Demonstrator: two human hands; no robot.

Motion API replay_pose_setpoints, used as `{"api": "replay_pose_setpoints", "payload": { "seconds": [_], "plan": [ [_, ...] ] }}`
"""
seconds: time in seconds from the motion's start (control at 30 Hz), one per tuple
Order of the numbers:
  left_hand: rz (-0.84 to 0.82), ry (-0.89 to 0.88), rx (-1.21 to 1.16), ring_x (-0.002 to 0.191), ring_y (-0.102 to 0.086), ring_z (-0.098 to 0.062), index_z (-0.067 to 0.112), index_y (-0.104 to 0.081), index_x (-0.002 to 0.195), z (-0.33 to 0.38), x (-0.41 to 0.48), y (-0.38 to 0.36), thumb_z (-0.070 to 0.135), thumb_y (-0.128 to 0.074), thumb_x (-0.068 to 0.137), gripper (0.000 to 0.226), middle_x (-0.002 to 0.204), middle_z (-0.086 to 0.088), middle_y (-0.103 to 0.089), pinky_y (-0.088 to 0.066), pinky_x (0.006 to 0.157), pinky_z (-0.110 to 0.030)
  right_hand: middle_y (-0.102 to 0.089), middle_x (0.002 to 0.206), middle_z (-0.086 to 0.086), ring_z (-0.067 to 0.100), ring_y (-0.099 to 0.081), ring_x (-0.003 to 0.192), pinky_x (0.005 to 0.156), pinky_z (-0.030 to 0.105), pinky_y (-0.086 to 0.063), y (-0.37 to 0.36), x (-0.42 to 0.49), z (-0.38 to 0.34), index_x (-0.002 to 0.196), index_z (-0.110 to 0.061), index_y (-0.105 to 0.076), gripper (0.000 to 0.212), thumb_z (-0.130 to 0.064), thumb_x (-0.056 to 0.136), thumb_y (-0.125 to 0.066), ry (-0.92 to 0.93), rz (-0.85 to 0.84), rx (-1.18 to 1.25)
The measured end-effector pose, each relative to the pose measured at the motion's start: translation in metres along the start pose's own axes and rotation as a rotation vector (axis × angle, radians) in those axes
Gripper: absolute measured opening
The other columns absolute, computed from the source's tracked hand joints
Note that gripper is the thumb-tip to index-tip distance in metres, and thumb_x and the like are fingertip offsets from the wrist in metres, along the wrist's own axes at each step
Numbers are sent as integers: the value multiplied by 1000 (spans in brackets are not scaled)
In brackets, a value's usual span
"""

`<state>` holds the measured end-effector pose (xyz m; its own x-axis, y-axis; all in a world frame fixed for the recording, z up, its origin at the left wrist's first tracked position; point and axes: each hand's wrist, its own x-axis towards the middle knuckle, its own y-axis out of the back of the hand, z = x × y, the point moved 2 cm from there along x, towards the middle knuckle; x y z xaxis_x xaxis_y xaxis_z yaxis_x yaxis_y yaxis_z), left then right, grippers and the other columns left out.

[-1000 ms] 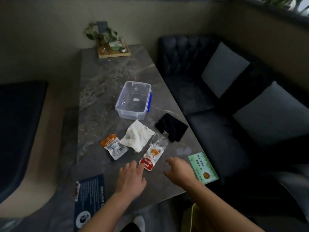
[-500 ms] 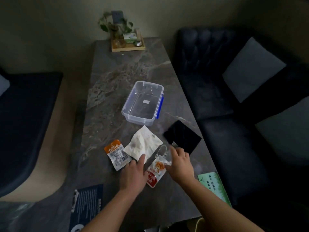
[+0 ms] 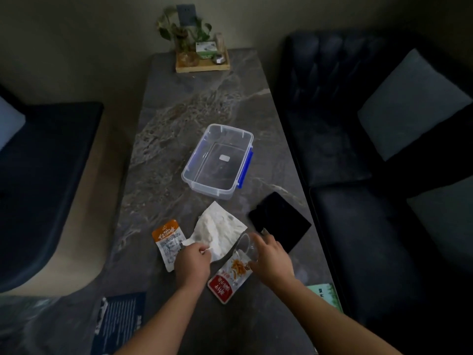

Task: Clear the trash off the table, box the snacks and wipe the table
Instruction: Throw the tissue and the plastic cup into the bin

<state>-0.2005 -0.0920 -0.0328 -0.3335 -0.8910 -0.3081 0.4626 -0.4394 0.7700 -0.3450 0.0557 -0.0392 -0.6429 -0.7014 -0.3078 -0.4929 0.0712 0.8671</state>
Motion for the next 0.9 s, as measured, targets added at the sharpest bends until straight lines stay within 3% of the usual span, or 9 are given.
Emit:
{"api": "replay_pose_setpoints", "payload": {
  "seconds": [0.13, 0.27, 0.37, 0.47, 0.53, 0.67, 0.9],
  "plan": [
    [53, -94, -38, 76, -57, -6, 16, -73, 98, 5, -4, 12, 20, -67, 89, 11, 92, 2, -71, -47, 66, -22, -51, 134, 1, 19, -54, 115, 88, 34, -55, -1, -6, 1, 147, -39, -34, 79, -42, 82, -78, -49, 9, 65],
    [149, -277, 20, 91, -51, -12, 15, -75, 89, 11, -15, 32, 20, -74, 82, 8, 101, 4, -52, -46, 70, -25, -54, 127, 0, 18, -56, 111, 85, 34, -55, -2, -22, -1, 146, -37, -34, 78, -45, 82, -77, -72, 33, 75],
    [206, -476, 40, 105, -54, -20, 17, -75, 82, 19, -26, 50, 13, -80, 75, 9, 114, -2, -61, -46, 79, -33, -54, 126, 1, 19, -56, 112, 87, 34, -54, -1, -43, -5, 147, -37, -35, 78, -46, 82, -76, -110, 72, 86],
    [173, -706, -2, 88, -64, -23, 15, -73, 85, 26, -41, 65, 7, -78, 76, 13, 92, -4, -71, -48, 76, -38, -54, 128, 1, 21, -56, 115, 86, 35, -52, 0, -76, -11, 147, -38, -37, 76, -47, 82, -75, -174, 134, 118],
    [160, -797, -58, 75, -62, -18, 16, -72, 88, 28, -53, 74, 8, -76, 79, 12, 81, -1, -71, -48, 69, -35, -55, 126, 1, 21, -57, 112, 84, 34, -52, -1, -104, -15, 146, -38, -39, 74, -48, 81, -75, -232, 195, 160],
    [75, -888, -236, 75, -59, -6, 19, -72, 93, 31, -85, 79, 14, -73, 83, 11, 85, 7, -71, -42, 64, -16, -56, 120, -3, 19, -59, 106, 81, 32, -50, -9, -162, -14, 143, -41, -43, 70, -49, 80, -72, -362, 322, 265],
    [-202, -1079, -253, 72, -65, -12, 17, -74, 88, 26, -163, 36, 9, -77, 79, 12, 84, 3, -74, -50, 65, -28, -54, 117, -9, 12, -60, 99, 79, 30, -55, -31, -262, 23, 139, -48, -39, 70, -63, 78, -70, -628, 405, 352]
  ]
}}
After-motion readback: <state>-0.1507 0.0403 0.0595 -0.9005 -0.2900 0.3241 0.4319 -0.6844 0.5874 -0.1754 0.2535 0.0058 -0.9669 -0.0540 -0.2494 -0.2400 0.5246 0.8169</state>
